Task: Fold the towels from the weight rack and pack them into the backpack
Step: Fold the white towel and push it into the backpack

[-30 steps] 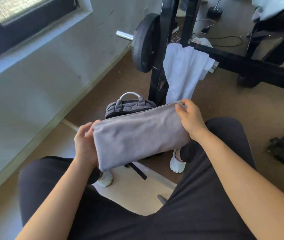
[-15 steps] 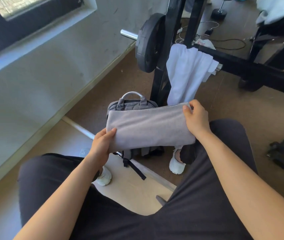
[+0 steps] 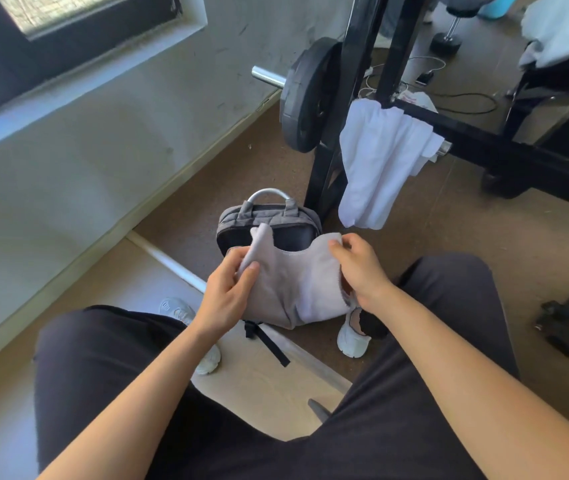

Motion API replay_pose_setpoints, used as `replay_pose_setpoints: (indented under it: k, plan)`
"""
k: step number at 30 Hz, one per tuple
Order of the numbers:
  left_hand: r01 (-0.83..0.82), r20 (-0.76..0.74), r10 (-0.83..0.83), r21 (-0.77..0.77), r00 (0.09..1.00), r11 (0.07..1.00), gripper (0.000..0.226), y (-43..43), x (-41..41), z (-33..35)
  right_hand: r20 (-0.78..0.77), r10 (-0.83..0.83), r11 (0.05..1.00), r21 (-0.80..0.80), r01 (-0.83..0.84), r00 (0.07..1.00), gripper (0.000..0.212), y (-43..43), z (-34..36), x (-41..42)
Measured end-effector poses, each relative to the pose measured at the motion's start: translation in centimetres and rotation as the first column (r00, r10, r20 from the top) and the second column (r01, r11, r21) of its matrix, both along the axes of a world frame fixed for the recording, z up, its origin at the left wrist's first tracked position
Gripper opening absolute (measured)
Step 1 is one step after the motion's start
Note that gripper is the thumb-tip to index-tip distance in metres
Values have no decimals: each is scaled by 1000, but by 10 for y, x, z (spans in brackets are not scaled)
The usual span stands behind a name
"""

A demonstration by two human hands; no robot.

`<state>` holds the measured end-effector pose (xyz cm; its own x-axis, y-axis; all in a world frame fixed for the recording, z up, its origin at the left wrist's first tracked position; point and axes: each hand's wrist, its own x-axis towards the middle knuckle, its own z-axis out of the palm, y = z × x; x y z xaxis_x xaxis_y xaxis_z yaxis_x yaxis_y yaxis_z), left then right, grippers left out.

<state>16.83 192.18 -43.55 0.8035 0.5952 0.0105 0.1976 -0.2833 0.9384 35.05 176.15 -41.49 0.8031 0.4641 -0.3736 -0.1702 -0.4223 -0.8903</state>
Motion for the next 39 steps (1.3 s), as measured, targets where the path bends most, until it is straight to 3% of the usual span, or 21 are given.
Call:
replay_pose_setpoints:
  k: [4, 8, 11, 13, 15, 16, 18, 20, 22, 24, 26, 28, 30, 33, 36, 39]
  plan:
    - [110, 21, -112, 87, 993, 990, 20, -17, 6, 4, -66, 17, 996, 93, -11, 998, 24, 11, 4, -20]
    - [200, 11, -203, 140, 979, 970, 32, -30, 11, 7, -358, 122, 960, 278, -19, 926, 34, 18, 6, -38]
    - [300, -26, -301, 183, 953, 936, 42, -31, 13, 6, -319, 160, 955, 290, -64, 934, 46, 19, 7, -42]
    - [364, -29, -363, 82, 931, 928, 36, -30, 13, 7, -267, 163, 957, 278, -86, 950, 47, 18, 5, -41]
    - [336, 45, -335, -228, 941, 914, 32, -27, 11, 12, -250, 182, 954, 278, -110, 951, 40, 16, 3, -37]
    - [275, 84, -263, -376, 961, 885, 34, -24, 9, 13, -262, 187, 951, 288, -108, 947, 36, 15, 3, -33]
    - [94, 99, -51, -497, 994, 863, 30, -16, 9, 12, -342, 203, 936, 344, -79, 917, 32, 14, 6, -28]
    - [-110, 68, 163, -485, 984, 868, 25, -3, 10, 4, -453, 236, 912, 410, -35, 860, 33, 14, 13, -25]
    - [-207, 2, 236, -477, 972, 854, 42, 7, 9, -2, -535, 273, 891, 454, -1, 800, 34, 12, 19, -22]
    - [-115, -56, 100, -563, 993, 818, 65, 11, 5, -3, -577, 298, 875, 483, 24, 760, 35, 11, 22, -20]
    - [49, -34, -107, -720, 994, 692, 73, 10, 2, -2, -562, 263, 892, 451, 24, 784, 32, 11, 21, -21]
    - [132, -13, -210, -739, 978, 661, 67, 3, 2, 0, -507, 169, 934, 356, 27, 845, 32, 14, 13, -23]
    - [64, -66, -147, -680, 987, 730, 54, -2, 5, 1, -480, 127, 952, 304, 29, 868, 36, 16, 6, -23]
    - [-34, -83, -26, -643, 996, 765, 41, -1, 7, 0, -486, 250, 939, 333, -87, 837, 36, 13, 1, -21]
    - [-88, -58, 66, -659, 996, 747, 36, 5, 6, 1, -472, 394, 915, 280, -289, 789, 59, 8, -2, -18]
    - [-62, -22, 64, -675, 998, 735, 44, 8, 5, 7, -444, 389, 918, 262, -299, 807, 50, 9, 0, -18]
